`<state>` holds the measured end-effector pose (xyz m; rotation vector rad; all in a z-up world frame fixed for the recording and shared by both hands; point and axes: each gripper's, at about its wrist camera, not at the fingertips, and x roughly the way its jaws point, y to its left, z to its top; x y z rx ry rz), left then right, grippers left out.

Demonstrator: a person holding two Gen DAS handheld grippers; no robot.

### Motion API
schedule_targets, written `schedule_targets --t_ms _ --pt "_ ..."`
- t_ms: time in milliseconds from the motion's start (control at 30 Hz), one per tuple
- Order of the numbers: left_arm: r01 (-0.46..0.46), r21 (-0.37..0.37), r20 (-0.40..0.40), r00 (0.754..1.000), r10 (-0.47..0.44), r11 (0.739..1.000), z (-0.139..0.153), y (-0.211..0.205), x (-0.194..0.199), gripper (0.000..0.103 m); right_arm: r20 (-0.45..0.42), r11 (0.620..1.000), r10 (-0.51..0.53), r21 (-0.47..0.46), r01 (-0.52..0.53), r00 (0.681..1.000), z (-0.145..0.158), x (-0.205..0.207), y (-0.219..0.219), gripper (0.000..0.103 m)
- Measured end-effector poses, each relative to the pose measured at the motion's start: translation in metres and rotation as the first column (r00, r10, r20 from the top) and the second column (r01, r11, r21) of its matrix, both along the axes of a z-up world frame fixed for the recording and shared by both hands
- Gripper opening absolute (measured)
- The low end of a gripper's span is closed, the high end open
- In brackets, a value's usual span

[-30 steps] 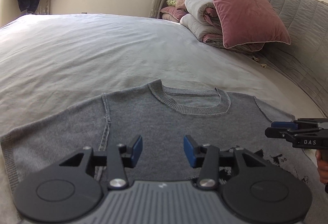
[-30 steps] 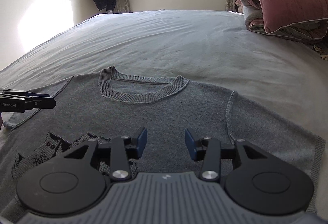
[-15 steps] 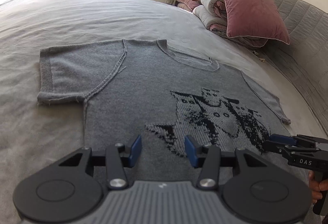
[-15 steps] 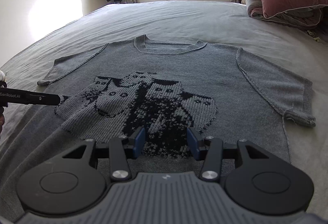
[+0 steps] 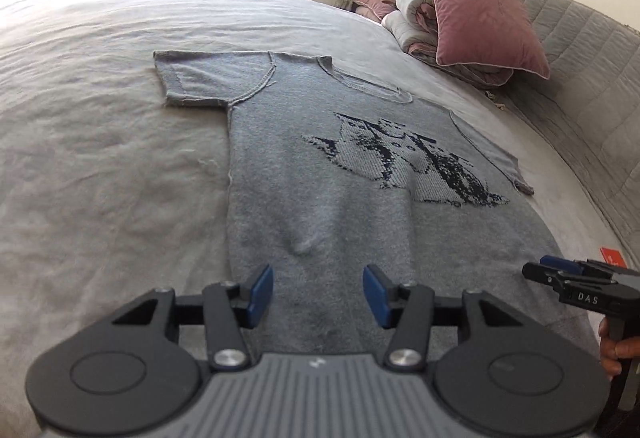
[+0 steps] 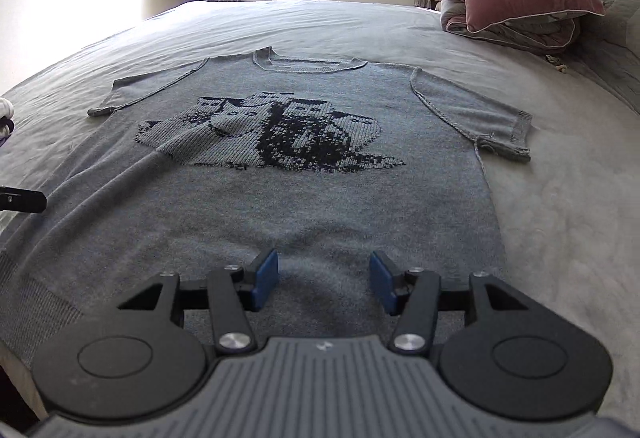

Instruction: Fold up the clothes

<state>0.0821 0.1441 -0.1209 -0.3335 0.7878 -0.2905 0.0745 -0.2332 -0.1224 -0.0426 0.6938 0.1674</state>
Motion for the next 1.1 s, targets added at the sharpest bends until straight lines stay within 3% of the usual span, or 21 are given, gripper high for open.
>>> schedule_targets --t_ms 133,300,500,800,833,900,1000,1100 --pt "-0.083 -0.115 -0.062 0.995 0.076 0.990 -0.003 0.022 -0.013 0.051 0.025 0.998 0.058 -0.008 -0.058 0.998 0.004 -0.024 0.018 0.055" --pt "-0.155 -0.188 -0.105 0.985 0.137 0.970 -0.012 0.029 -0.032 0.051 0.048 0.989 0.148 -0.014 -0.147 0.988 0.009 -0.047 0.047 0.055" --pt "-0.233 -0.276 -0.121 0.971 0.207 0.932 -0.018 0.035 -0.053 0.051 0.088 0.960 0.271 0.052 -0.276 0.958 0.018 -0.073 0.094 0.055" --pt "-0.309 -0.324 -0.118 0.951 0.286 0.894 -0.010 0.040 -0.087 0.051 0.124 0.902 0.404 0.112 -0.418 0.906 0.027 -0.095 0.155 0.055" --pt "-0.313 -0.332 -0.117 0.950 0.291 0.890 -0.010 0.042 -0.090 0.051 0.127 0.890 0.427 0.116 -0.441 0.895 0.028 -0.098 0.162 0.053" --pt "-0.318 -0.339 -0.112 0.948 0.298 0.885 -0.008 0.045 -0.095 0.051 0.138 0.856 0.488 0.118 -0.503 0.862 0.029 -0.102 0.175 0.033" --pt "-0.324 -0.358 -0.101 0.946 0.308 0.876 -0.006 0.051 -0.102 0.051 0.142 0.825 0.543 0.090 -0.558 0.827 0.028 -0.107 0.194 0.029" --pt "-0.329 -0.368 -0.104 0.944 0.313 0.870 -0.007 0.054 -0.104 0.051 0.132 0.822 0.559 0.043 -0.568 0.819 0.019 -0.103 0.207 0.029"
